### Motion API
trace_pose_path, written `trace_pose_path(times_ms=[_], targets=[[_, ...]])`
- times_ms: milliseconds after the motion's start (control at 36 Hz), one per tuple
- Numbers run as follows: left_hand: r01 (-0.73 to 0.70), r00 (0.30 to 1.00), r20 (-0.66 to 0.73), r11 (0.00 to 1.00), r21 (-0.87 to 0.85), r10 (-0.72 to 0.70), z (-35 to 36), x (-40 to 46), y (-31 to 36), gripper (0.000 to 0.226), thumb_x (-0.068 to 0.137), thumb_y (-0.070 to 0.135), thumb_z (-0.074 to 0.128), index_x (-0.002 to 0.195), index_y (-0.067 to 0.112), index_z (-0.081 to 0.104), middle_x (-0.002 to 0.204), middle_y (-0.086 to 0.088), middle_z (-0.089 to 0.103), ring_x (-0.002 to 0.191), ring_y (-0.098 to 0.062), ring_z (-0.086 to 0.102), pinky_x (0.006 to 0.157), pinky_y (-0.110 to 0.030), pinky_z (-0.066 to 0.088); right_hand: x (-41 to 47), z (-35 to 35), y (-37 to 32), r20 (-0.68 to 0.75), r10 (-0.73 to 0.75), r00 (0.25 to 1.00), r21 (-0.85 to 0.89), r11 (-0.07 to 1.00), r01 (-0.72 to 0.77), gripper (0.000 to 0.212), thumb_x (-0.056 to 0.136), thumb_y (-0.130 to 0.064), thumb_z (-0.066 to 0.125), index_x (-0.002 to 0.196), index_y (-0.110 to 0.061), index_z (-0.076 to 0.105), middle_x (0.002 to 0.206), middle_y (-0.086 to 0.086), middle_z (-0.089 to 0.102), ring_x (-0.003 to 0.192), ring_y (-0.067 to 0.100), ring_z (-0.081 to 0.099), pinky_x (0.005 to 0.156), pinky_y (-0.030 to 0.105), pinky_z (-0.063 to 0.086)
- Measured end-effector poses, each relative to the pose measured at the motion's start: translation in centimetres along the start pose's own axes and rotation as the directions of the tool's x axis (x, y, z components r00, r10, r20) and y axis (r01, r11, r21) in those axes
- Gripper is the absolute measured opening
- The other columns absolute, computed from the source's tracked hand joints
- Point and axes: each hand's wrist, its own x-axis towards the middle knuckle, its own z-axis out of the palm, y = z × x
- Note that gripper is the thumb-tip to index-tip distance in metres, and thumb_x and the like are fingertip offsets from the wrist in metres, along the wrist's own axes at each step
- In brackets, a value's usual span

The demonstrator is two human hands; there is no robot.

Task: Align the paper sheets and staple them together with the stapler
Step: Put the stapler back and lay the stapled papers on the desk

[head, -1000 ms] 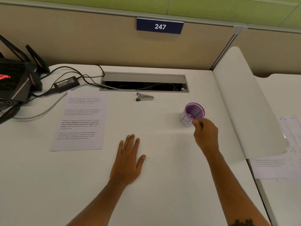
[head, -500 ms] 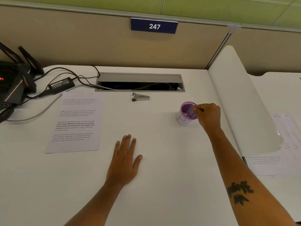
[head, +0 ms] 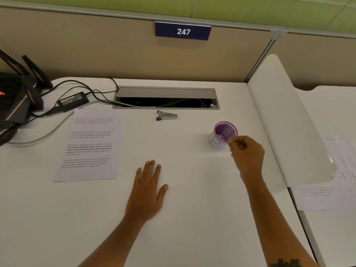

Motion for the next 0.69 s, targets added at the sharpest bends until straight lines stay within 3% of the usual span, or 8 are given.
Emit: trace_pose_path(times_ms=[250, 361, 472, 611, 694], targets=[[0.006, 1.0, -0.005, 1.0, 0.007, -0.006, 0.0, 0.1, 0.1, 0.071, 0.109, 0.052, 0.033, 0.168, 0.014, 0.021, 0.178, -0.007, 0.012, 0.167, -0.021, 0.002, 0.134, -0.051, 0.014, -5.8, 3.5, 5.3, 0.171, 0.033, 0.985, -0.214, 0.977, 0.004, 0.011, 0.089, -0.005, 0.072, 0.086, -0.015, 0.076, 0.084, -0.004, 0.074, 0.079, 0.014, 0.069, 0.075, 0.024, 0.054], [0.003, 1.0, -0.005, 1.0, 0.011, -0.003, 0.0, 0.0, 0.1, 0.071, 0.109, 0.052, 0.032, 0.168, 0.014, 0.02, 0.179, -0.007, 0.01, 0.167, -0.021, 0.001, 0.135, -0.051, 0.013, -6.3, 4.4, 6.2, 0.157, 0.053, 0.986, -0.255, 0.967, -0.012, 0.007, 0.09, -0.008, 0.073, 0.094, -0.013, 0.077, 0.091, -0.001, 0.075, 0.084, 0.017, 0.068, 0.08, 0.031, 0.055], [0.005, 1.0, -0.004, 1.0, 0.004, -0.005, -0.1, 0.1, 0.1, 0.071, 0.109, 0.051, 0.034, 0.168, 0.015, 0.02, 0.179, -0.007, 0.011, 0.167, -0.021, 0.002, 0.134, -0.052, 0.015, -6.2, 5.0, 6.2, 0.163, 0.051, 0.985, -0.285, 0.959, -0.003, 0.006, 0.092, -0.016, 0.075, 0.096, -0.012, 0.077, 0.094, 0.0, 0.074, 0.086, 0.017, 0.065, 0.08, 0.027, 0.048], [0.001, 1.0, -0.011, 1.0, 0.005, -0.001, 0.0, 0.0, 0.1, 0.071, 0.109, 0.052, 0.033, 0.168, 0.014, 0.021, 0.178, -0.007, 0.011, 0.167, -0.022, 0.003, 0.134, -0.051, 0.014, -5.6, 5.4, 6.0, 0.188, 0.027, 0.982, -0.313, 0.949, 0.034, 0.007, 0.093, -0.016, 0.074, 0.095, -0.01, 0.078, 0.096, 0.003, 0.075, 0.087, 0.02, 0.067, 0.081, 0.031, 0.052], [-0.002, 1.0, -0.012, 1.0, 0.004, 0.002, 0.0, 0.0, 0.0, 0.071, 0.109, 0.052, 0.033, 0.168, 0.014, 0.021, 0.178, -0.008, 0.012, 0.166, -0.022, 0.004, 0.134, -0.052, 0.014, -5.4, 5.6, 6.0, 0.197, 0.023, 0.98, -0.342, 0.939, 0.046, 0.009, 0.095, -0.016, 0.072, 0.095, -0.009, 0.078, 0.096, 0.003, 0.074, 0.084, 0.017, 0.064, 0.079, 0.027, 0.048]])
